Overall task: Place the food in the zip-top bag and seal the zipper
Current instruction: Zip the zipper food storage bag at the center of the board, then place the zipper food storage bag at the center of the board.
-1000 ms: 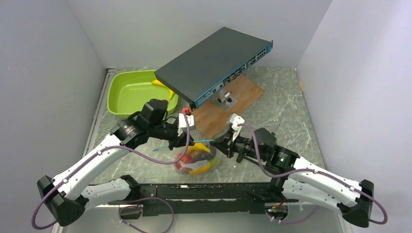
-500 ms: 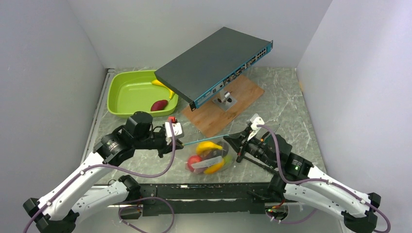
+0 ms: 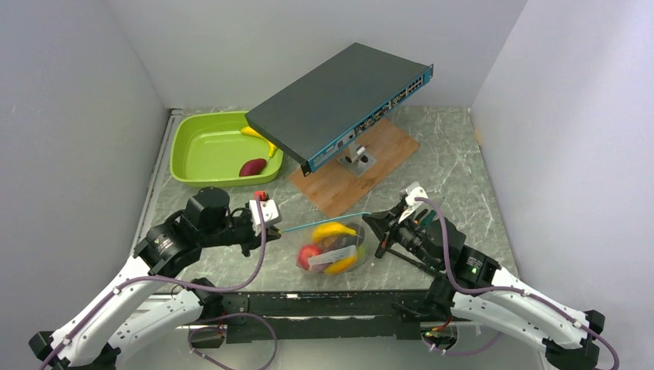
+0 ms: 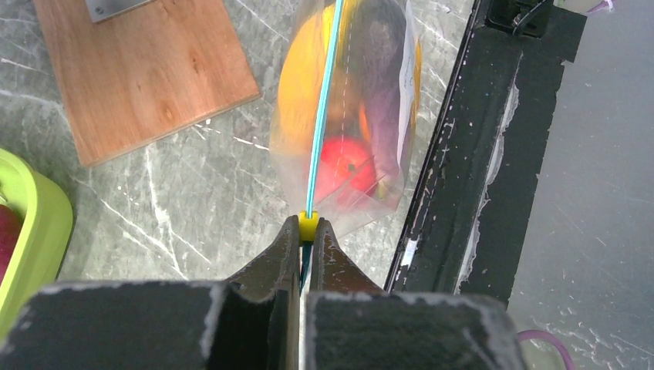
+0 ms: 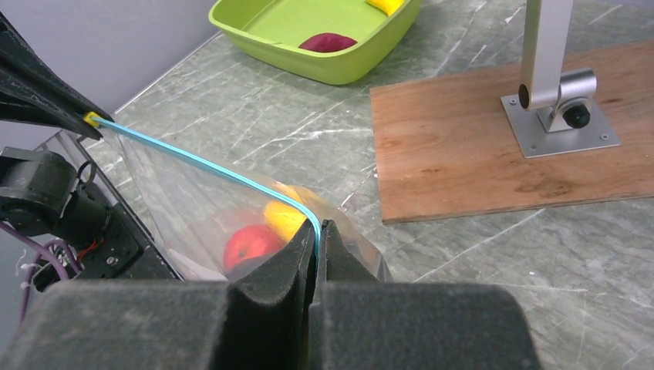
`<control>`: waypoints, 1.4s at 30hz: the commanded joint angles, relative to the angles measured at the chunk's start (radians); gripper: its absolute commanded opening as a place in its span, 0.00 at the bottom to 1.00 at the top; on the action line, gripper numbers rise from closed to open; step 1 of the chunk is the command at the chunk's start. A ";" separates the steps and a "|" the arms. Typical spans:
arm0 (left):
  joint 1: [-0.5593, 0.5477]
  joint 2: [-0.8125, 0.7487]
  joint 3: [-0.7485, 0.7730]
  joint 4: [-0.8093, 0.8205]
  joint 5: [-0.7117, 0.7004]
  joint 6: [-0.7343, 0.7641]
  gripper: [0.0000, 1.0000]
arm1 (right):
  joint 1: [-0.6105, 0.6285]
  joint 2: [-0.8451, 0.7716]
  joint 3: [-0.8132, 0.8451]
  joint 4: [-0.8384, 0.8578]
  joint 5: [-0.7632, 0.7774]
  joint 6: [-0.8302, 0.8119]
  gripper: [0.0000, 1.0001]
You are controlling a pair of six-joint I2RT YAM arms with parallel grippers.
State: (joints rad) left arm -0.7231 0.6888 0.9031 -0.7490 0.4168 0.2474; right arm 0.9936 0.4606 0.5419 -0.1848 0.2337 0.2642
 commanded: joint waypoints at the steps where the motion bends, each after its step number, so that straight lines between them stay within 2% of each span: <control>1: 0.006 -0.013 -0.004 -0.064 -0.015 -0.006 0.00 | -0.015 -0.012 0.005 0.036 0.074 0.000 0.00; 8: 0.006 0.005 -0.007 -0.064 -0.039 -0.017 0.01 | -0.015 -0.003 -0.001 0.051 0.069 0.003 0.00; 9: 0.006 0.009 -0.004 -0.064 -0.047 -0.023 0.07 | -0.014 0.007 0.002 0.052 0.053 -0.002 0.00; 12: 0.005 0.023 0.009 -0.062 -0.075 -0.046 0.40 | -0.014 0.045 0.013 0.057 0.024 0.001 0.00; 13: 0.006 0.026 0.014 -0.061 -0.083 -0.051 0.46 | -0.014 0.061 0.014 0.063 0.023 0.004 0.00; 19: 0.005 0.007 0.071 -0.037 -0.172 -0.112 0.72 | -0.014 0.153 0.038 0.075 0.100 0.047 0.00; 22: 0.006 -0.036 0.116 -0.022 -0.285 -0.186 0.81 | -0.016 0.216 0.081 0.037 0.200 0.088 0.00; 28: 0.006 -0.176 0.168 0.001 -0.508 -0.425 0.88 | -0.025 0.373 0.155 -0.037 0.406 0.153 0.00; 32: 0.006 -0.299 0.166 0.021 -0.527 -0.566 0.88 | -0.088 0.518 0.223 -0.097 0.489 0.193 0.00; 36: 0.005 -0.402 0.134 0.066 -0.494 -0.651 0.87 | -0.175 0.615 0.239 -0.101 0.481 0.237 0.02; 38: 0.005 -0.430 0.131 0.053 -0.503 -0.689 0.85 | -0.192 0.638 0.231 -0.074 0.462 0.223 0.06; 42: 0.005 -0.465 0.123 0.017 -0.519 -0.743 0.86 | -0.201 0.637 0.232 -0.076 0.456 0.207 0.24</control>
State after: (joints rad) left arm -0.7212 0.2436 1.0477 -0.7307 -0.0742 -0.3878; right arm 0.7971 1.1152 0.7452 -0.2661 0.6632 0.4656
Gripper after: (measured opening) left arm 0.850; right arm 0.167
